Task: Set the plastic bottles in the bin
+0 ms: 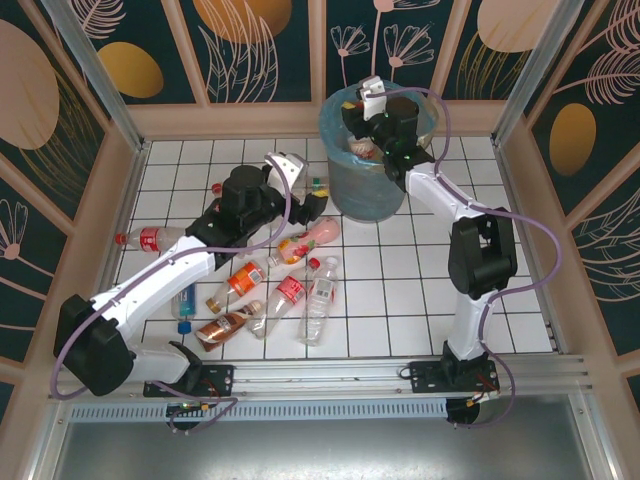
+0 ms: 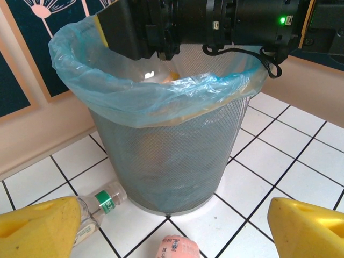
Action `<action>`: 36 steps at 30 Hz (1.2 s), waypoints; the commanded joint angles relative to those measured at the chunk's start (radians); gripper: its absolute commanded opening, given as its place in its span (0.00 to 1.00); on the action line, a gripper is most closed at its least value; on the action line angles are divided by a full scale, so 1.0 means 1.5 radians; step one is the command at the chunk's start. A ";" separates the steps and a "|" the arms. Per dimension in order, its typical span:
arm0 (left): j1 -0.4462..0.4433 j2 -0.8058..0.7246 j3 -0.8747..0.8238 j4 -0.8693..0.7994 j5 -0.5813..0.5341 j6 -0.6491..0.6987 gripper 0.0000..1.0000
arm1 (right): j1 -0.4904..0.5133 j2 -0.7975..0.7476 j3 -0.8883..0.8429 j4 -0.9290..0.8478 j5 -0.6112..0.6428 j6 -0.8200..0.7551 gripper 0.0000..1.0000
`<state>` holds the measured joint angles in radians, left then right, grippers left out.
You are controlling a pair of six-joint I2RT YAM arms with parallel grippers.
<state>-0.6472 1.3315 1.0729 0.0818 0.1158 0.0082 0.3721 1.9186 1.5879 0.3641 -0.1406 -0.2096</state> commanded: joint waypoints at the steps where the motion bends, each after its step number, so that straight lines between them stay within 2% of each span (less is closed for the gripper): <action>1: -0.002 -0.031 -0.013 0.038 -0.012 0.014 0.90 | -0.003 -0.003 -0.015 0.019 -0.014 0.021 0.51; 20: -0.001 -0.057 -0.017 0.023 -0.073 0.029 0.91 | 0.009 -0.042 0.082 -0.096 -0.032 0.015 0.51; 29: -0.002 -0.078 0.011 -0.015 -0.113 0.017 0.91 | 0.062 -0.042 0.237 -0.239 0.042 -0.012 0.52; 36: -0.001 -0.110 0.035 -0.060 -0.153 -0.063 0.91 | 0.113 -0.043 0.359 -0.389 0.126 0.012 0.52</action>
<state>-0.6472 1.2053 1.0878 0.0319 -0.0761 -0.0101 0.5182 1.9038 2.0613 -0.0895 -0.0383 -0.2047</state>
